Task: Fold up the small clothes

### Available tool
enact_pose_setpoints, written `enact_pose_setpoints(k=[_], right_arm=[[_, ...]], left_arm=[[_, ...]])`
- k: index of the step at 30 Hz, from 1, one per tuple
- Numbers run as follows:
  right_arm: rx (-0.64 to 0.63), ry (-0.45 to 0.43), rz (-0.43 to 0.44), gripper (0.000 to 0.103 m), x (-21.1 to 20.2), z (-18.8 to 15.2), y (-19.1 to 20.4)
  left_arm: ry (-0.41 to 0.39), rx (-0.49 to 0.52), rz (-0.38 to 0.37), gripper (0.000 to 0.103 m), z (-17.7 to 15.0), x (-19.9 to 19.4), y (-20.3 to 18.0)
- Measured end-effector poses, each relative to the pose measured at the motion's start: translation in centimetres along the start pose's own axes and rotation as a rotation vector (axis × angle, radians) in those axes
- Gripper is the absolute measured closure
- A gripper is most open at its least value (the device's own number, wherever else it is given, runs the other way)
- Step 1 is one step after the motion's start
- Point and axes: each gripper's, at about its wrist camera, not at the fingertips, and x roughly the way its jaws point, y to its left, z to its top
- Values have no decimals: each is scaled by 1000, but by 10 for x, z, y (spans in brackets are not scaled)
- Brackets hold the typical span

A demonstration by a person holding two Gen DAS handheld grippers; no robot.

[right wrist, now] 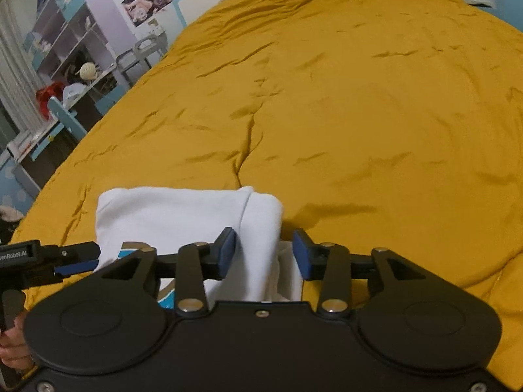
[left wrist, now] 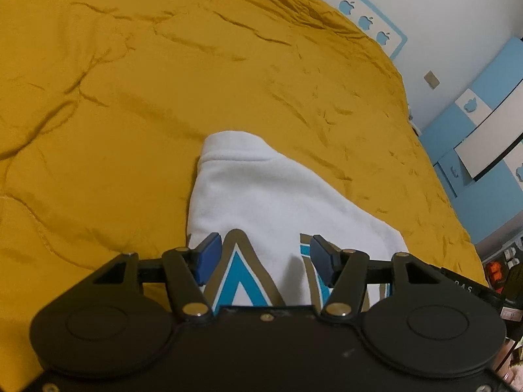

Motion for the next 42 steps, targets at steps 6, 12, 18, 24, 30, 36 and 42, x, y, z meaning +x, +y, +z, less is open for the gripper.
enact_pose_setpoints(k=[6, 12, 18, 24, 30, 36, 42], right_arm=[[-75, -67, 2, 63, -51, -2, 25], [-181, -96, -7, 62, -116, -32, 54], [-231, -41, -61, 59, -124, -79, 55], [-178, -15, -104, 41, -110, -103, 40], [-79, -15, -134, 19, -113, -107, 22], [-174, -85, -155, 12, -139, -103, 44], [-254, -131, -131, 9, -160, -108, 69]], left_arm=[[-67, 91, 31, 20, -24, -60, -30], [-110, 151, 60, 15, -84, -114, -51], [-79, 173, 123, 14, -132, -118, -54], [19, 132, 157, 13, -161, -91, -36], [1, 137, 168, 12, -160, -100, -38], [-92, 155, 200, 0, -153, -144, -56], [-124, 198, 210, 0, -160, -166, -73]])
